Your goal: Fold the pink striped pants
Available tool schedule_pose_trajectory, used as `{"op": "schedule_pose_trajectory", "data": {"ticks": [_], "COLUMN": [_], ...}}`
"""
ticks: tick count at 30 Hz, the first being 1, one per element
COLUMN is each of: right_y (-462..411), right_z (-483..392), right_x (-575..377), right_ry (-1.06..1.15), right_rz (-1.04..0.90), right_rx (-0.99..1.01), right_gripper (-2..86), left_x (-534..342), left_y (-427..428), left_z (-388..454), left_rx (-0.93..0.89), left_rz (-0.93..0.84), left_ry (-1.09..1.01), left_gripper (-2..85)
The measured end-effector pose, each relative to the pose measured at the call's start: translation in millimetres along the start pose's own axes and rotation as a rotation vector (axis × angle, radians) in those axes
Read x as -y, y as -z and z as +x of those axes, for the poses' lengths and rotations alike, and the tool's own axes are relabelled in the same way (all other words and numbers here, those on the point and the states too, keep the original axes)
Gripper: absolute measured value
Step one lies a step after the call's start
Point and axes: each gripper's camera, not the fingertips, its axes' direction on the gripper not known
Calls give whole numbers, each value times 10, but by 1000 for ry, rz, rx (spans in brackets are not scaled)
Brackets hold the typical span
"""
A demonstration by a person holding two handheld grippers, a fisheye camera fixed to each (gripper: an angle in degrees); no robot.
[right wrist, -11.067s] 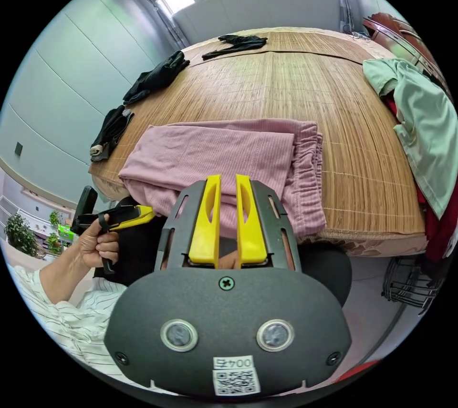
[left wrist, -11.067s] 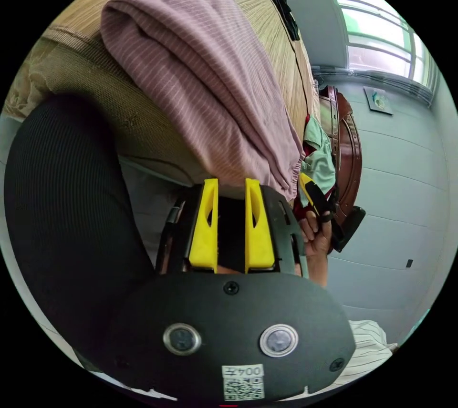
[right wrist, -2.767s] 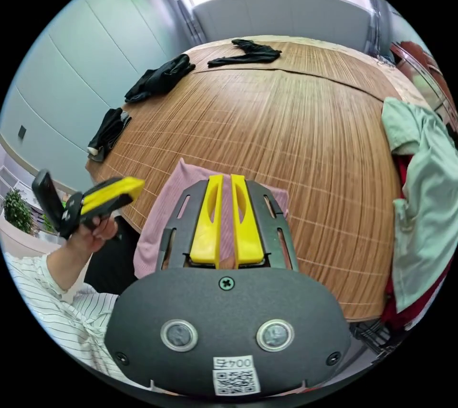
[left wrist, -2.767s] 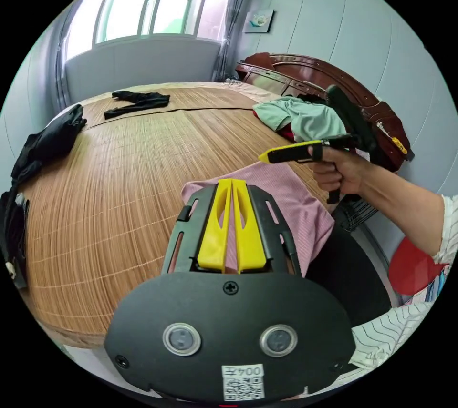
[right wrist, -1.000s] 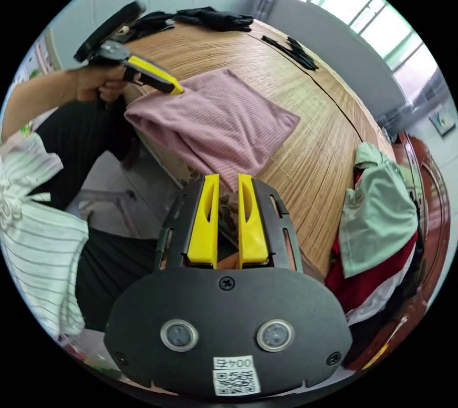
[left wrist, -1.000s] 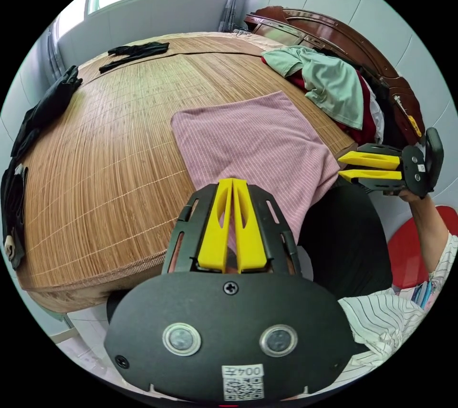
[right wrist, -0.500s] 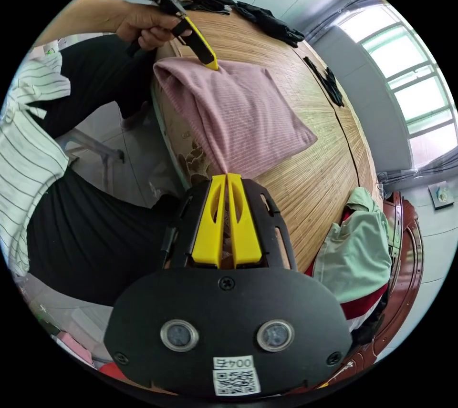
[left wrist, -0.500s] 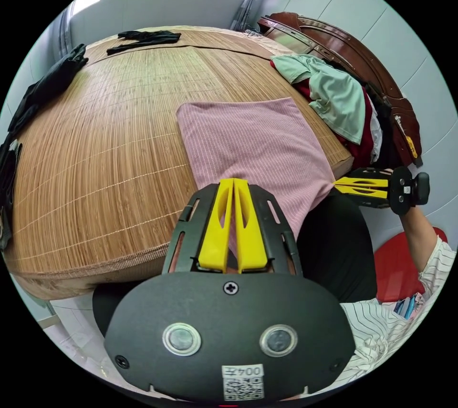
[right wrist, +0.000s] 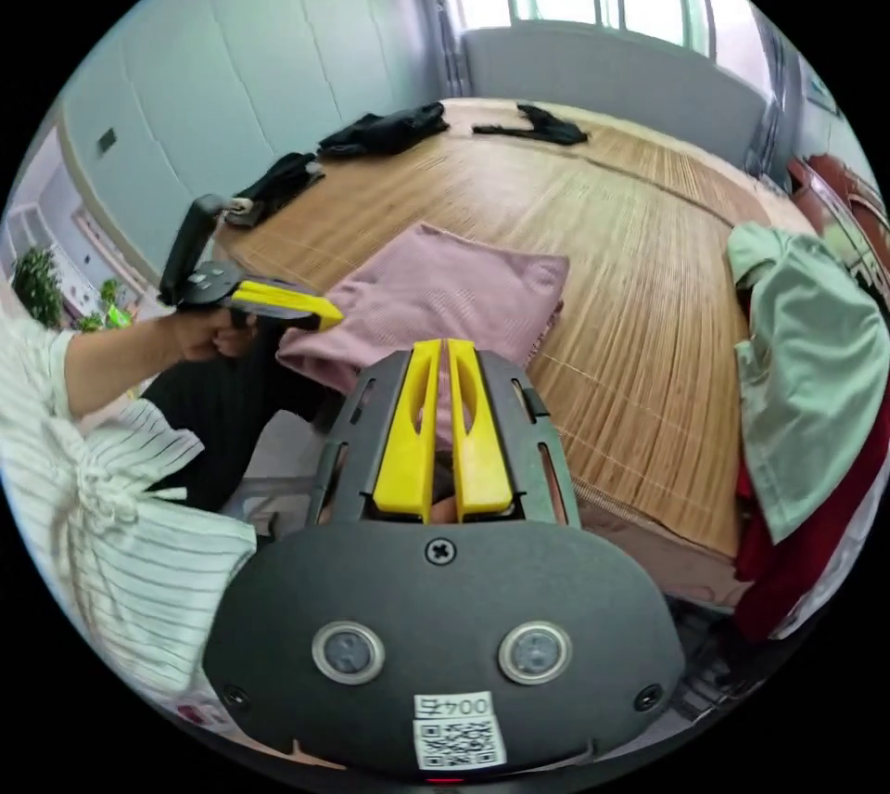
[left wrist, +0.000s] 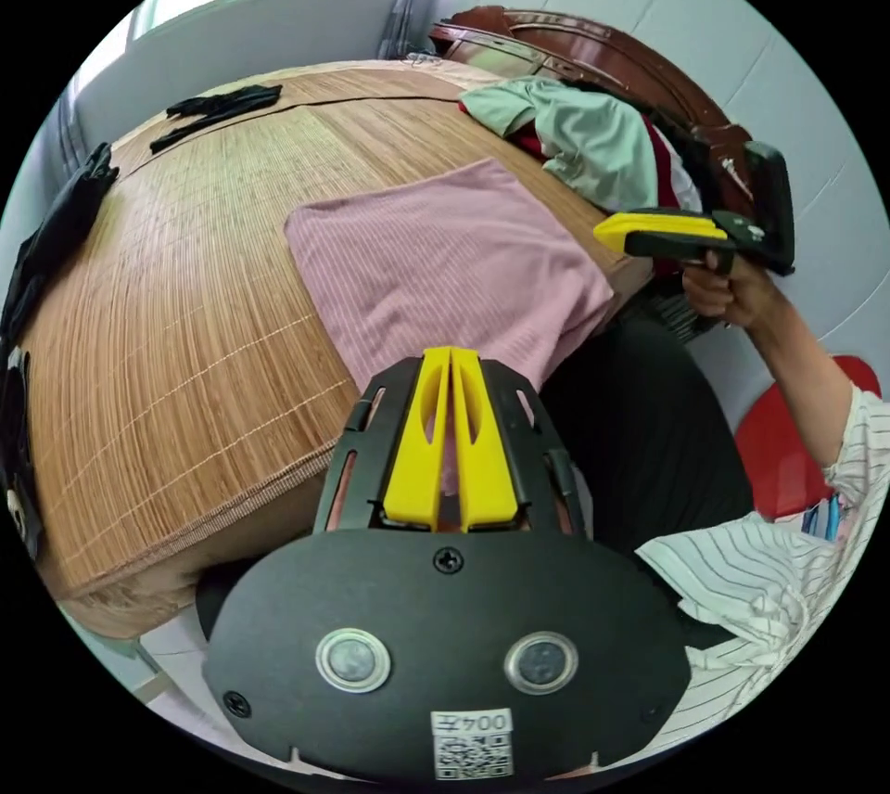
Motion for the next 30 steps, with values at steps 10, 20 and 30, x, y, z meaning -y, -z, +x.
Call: {"op": "schedule_pose_trajectory", "data": {"ticks": [10,20,30], "right_y": [145,-298,182], "right_z": [390,895,-1463], "right_x": [177,499,24], "right_ry": [-115,-397,110], "right_rz": [12,-15,128], "right_rx": [75,125,181], "right_gripper": [-6,-1,115], "left_x": [-48,-281,-1148], "left_y": [-47,-75,-519], "left_z": [222,-103,-1542], "left_rx": [-24,-52,-415], "left_rz": [59,143,-19], "left_ry": [-126,-33,554], "left_gripper": [4,12,88]}}
